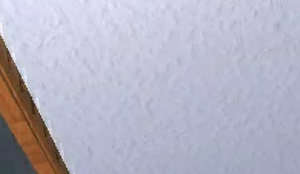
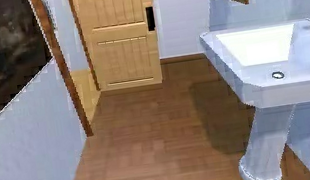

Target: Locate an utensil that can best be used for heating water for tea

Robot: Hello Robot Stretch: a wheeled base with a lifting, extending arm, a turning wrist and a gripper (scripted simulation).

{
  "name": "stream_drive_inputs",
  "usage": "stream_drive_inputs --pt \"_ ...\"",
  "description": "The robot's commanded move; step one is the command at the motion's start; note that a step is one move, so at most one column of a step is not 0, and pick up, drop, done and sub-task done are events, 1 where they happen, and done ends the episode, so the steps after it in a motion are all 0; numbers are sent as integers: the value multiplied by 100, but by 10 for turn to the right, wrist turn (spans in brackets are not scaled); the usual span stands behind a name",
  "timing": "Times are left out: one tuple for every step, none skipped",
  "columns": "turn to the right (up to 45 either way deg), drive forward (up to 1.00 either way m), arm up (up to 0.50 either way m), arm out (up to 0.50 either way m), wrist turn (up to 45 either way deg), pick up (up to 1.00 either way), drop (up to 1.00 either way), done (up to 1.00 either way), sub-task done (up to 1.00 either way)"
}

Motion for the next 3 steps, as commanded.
stream_drive_inputs --pt "-450 0 0 0 0 0 0 0 0" --pt "-450 0 0 0 0 0 0 0 0" --pt "0 75 0 0 0 0 0 0 0"
